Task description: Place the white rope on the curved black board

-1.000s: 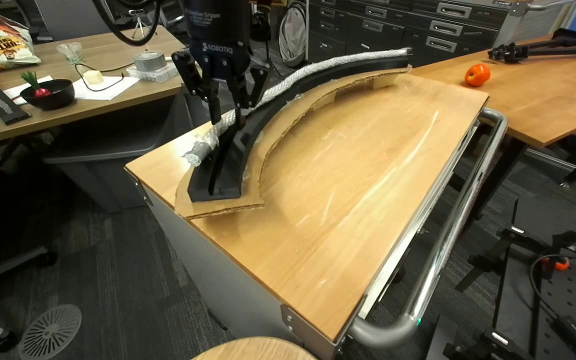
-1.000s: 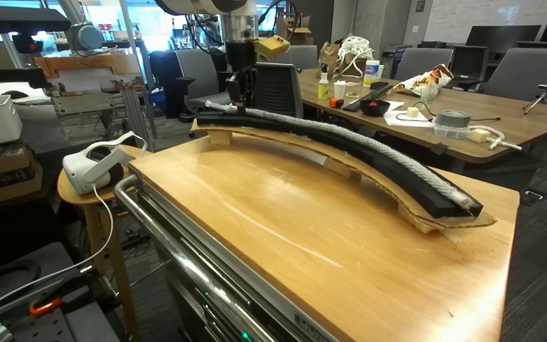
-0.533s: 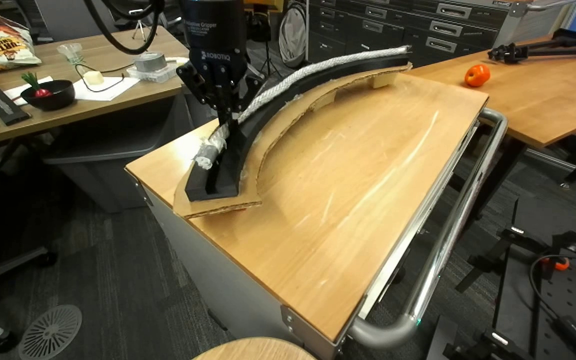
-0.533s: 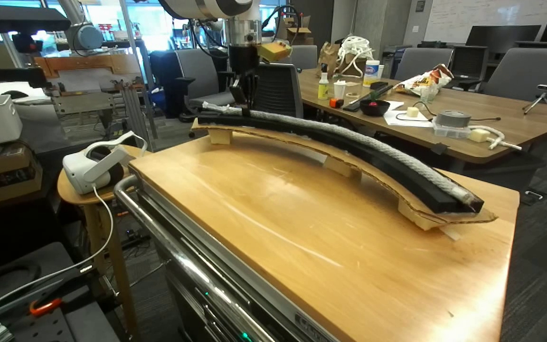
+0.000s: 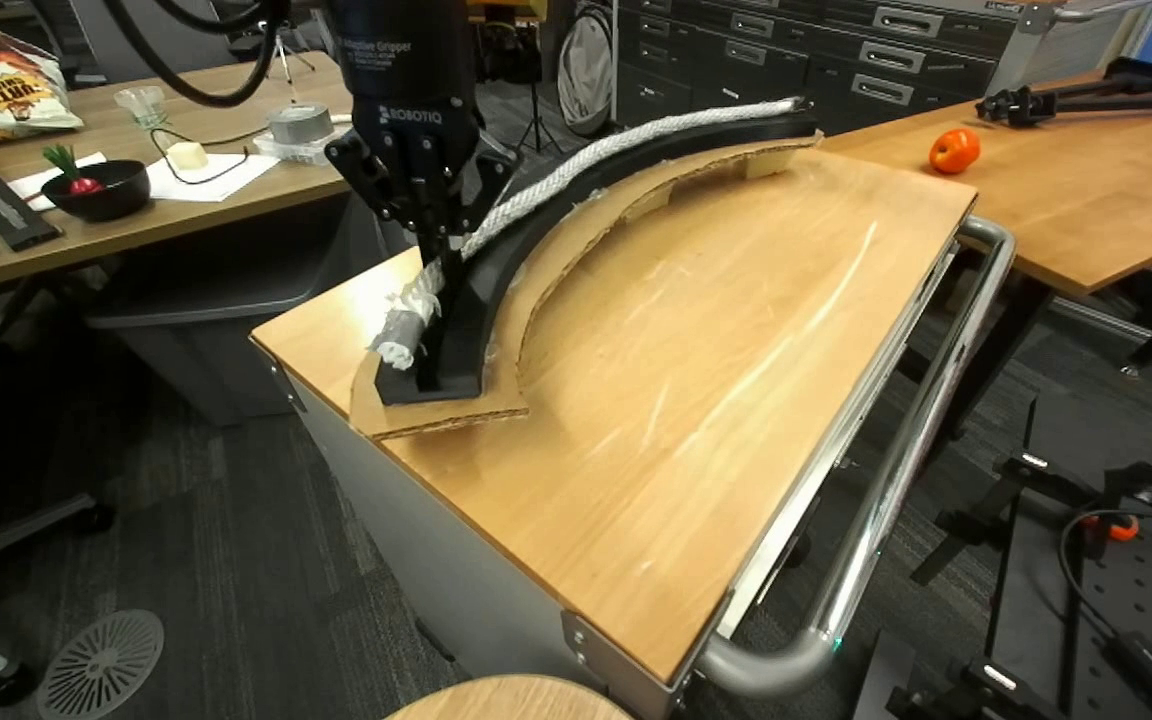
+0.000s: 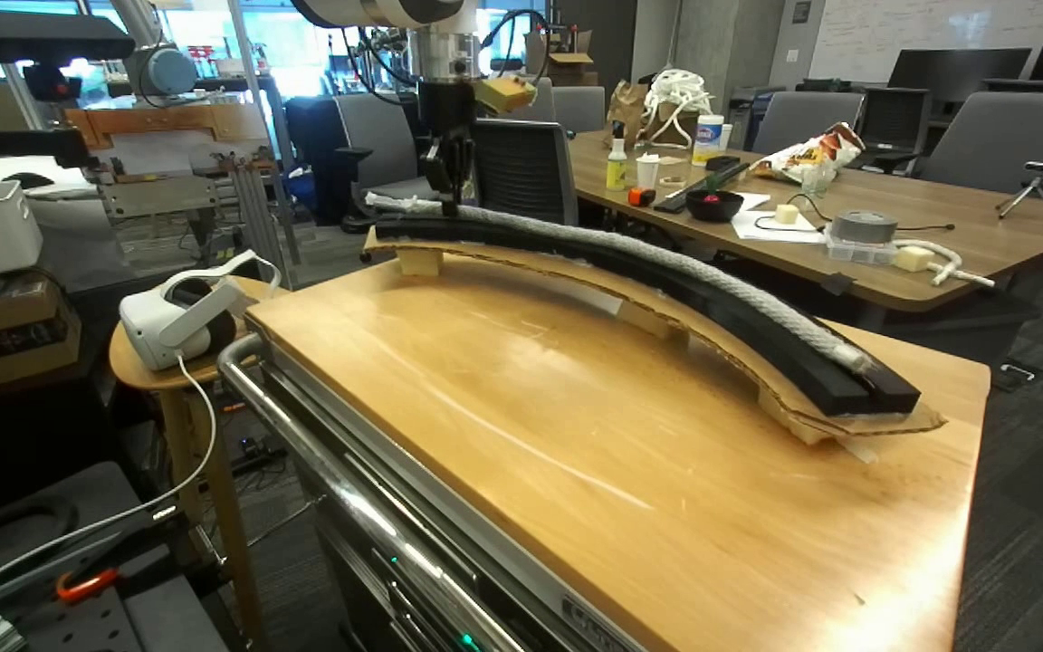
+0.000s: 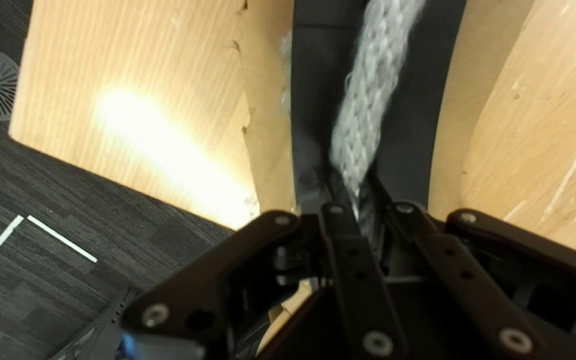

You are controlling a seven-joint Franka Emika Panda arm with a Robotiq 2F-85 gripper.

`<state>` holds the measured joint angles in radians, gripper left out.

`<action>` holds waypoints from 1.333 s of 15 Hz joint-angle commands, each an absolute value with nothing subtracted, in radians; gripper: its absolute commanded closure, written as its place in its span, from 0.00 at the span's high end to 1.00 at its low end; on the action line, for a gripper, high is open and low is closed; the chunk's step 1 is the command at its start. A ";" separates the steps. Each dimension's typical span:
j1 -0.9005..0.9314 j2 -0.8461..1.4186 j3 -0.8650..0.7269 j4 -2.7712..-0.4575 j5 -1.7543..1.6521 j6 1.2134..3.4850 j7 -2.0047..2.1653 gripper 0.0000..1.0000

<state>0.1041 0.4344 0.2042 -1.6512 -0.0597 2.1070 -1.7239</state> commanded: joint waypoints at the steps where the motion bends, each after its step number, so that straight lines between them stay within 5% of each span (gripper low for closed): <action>1: 0.102 0.415 0.233 -1.654 -0.060 2.080 -1.837 0.06; 9: 0.107 0.426 0.204 -1.658 -0.142 2.053 -1.935 0.05; 10: 0.105 0.425 0.204 -1.657 -0.137 2.053 -1.938 0.13; 11: 0.103 0.423 0.205 -1.658 -0.127 2.057 -1.939 0.36; 13: 0.100 0.416 0.207 -1.661 -0.115 2.062 -1.935 0.40; 20: 0.095 0.182 0.182 -1.801 -0.113 2.125 -1.763 0.92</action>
